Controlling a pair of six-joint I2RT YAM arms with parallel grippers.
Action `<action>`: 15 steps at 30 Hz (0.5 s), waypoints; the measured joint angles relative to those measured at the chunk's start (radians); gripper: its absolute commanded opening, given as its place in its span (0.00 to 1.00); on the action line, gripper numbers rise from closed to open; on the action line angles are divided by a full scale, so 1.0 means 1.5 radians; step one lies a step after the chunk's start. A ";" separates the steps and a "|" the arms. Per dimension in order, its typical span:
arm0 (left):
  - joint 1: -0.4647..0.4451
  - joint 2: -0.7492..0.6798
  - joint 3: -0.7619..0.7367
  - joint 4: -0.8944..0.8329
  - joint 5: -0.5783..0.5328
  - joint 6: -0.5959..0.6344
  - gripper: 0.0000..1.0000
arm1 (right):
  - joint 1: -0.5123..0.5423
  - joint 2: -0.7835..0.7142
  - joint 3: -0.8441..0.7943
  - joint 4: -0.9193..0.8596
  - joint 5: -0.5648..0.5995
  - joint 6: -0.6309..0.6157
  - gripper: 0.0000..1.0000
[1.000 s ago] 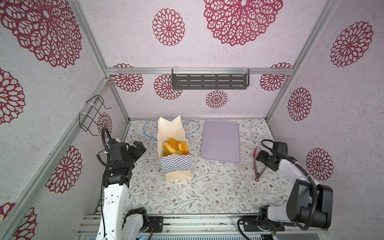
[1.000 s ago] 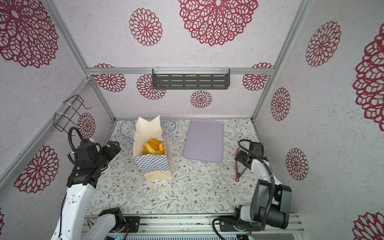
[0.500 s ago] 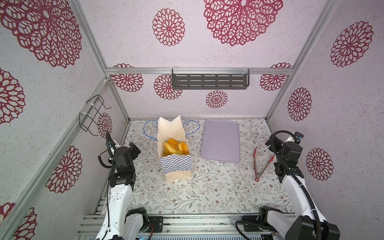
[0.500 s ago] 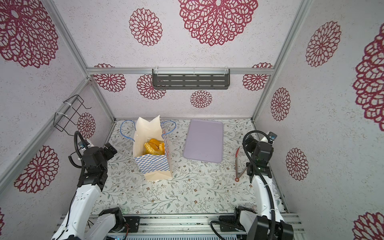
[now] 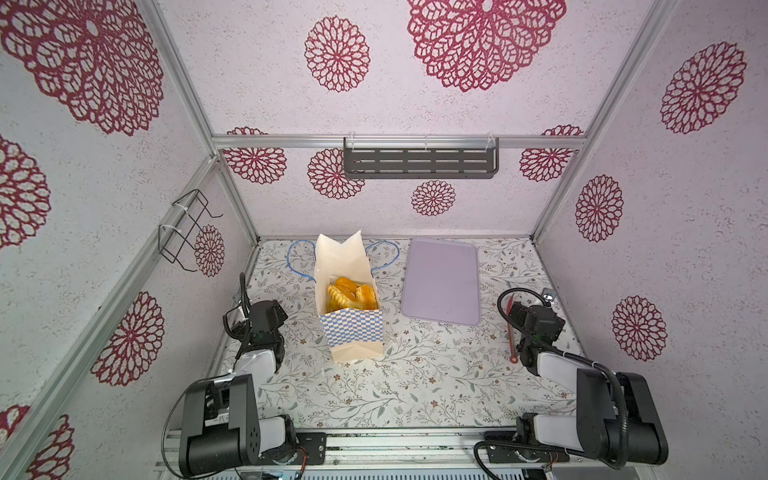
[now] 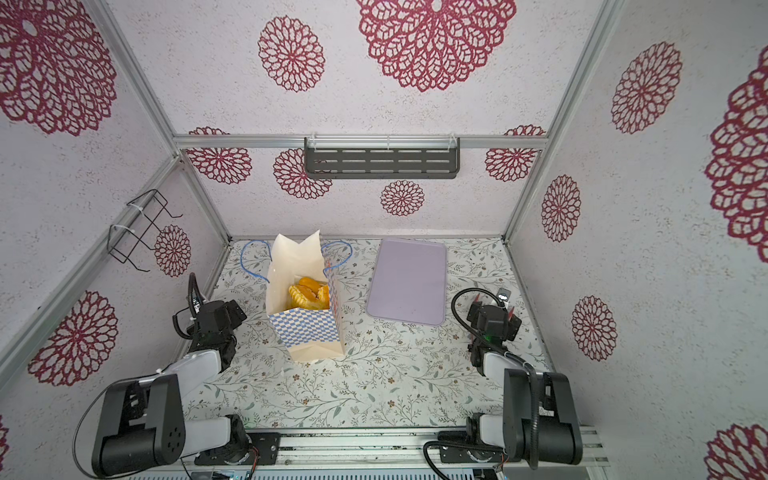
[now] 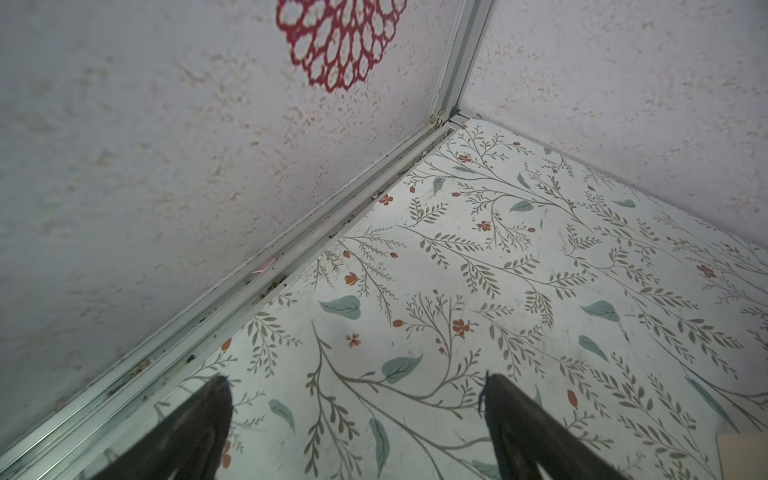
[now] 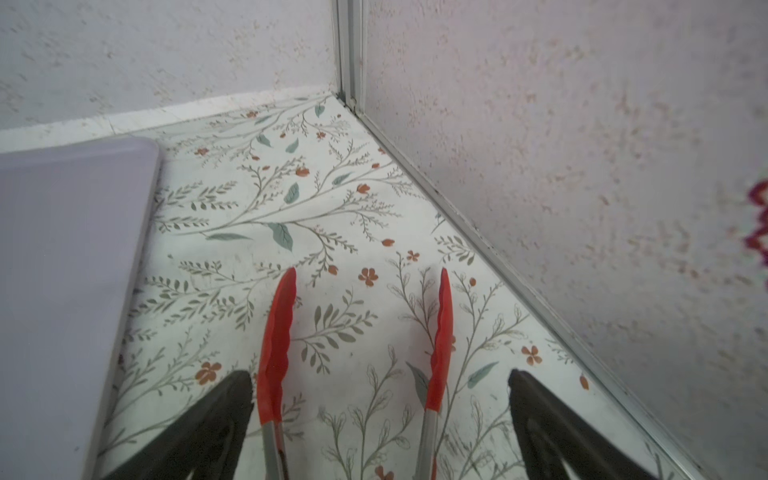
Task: Place the fake bread into the paper bag
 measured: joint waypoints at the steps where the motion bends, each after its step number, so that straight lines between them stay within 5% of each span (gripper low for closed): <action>1: -0.001 0.010 -0.001 0.022 0.000 0.005 0.97 | 0.000 0.016 -0.006 0.019 -0.001 -0.007 0.99; 9: -0.037 0.129 -0.070 0.318 0.014 0.072 0.97 | 0.012 0.025 -0.033 0.097 -0.048 -0.039 0.99; 15: -0.046 0.144 -0.061 0.350 0.028 0.097 0.97 | 0.037 0.040 -0.072 0.211 -0.095 -0.042 0.99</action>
